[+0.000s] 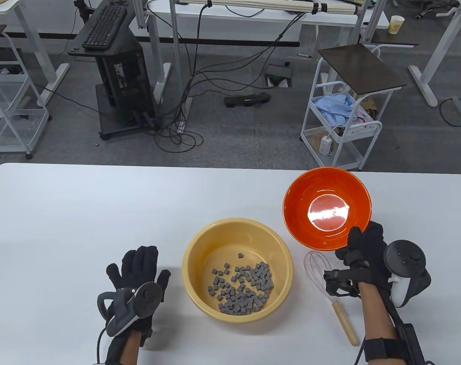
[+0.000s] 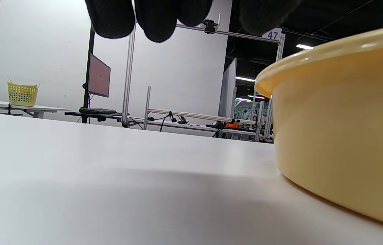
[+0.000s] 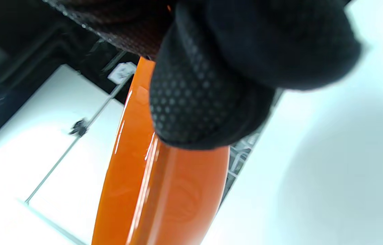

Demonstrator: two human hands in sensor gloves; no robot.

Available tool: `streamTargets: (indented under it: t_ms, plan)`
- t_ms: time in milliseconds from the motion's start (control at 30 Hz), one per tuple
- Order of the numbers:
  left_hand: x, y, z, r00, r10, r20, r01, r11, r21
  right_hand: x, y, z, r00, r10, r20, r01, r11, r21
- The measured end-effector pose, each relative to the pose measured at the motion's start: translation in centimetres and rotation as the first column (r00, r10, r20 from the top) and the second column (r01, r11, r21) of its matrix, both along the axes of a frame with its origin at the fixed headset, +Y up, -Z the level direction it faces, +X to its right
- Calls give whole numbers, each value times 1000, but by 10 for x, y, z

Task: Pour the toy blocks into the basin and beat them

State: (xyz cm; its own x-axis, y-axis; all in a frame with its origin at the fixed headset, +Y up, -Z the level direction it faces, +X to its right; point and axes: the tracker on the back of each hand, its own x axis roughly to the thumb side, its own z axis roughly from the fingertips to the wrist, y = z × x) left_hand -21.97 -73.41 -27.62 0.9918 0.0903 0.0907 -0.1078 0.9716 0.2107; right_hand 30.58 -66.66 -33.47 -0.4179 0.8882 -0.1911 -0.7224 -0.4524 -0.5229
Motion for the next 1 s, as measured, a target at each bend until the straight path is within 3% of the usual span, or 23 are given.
streamTargets:
  t_ms: [100,267,533,1000]
  plan:
    - [0,0,0,1000,0,0,0,1000,-1,12,-17,-6,993,-104,64,106,994,-36]
    - [-1,-2,-1,1000,-13,-7,13,1000,-11,27,-45,-13,974,-157,162,174,981,-92]
    - [1,-5,-2,999,-34,-1,34,999,-22,42,-70,-21,943,-217,252,256,957,-134]
    - [3,-7,-2,999,-34,5,34,999,-30,53,-95,-25,914,-326,242,379,898,-222]
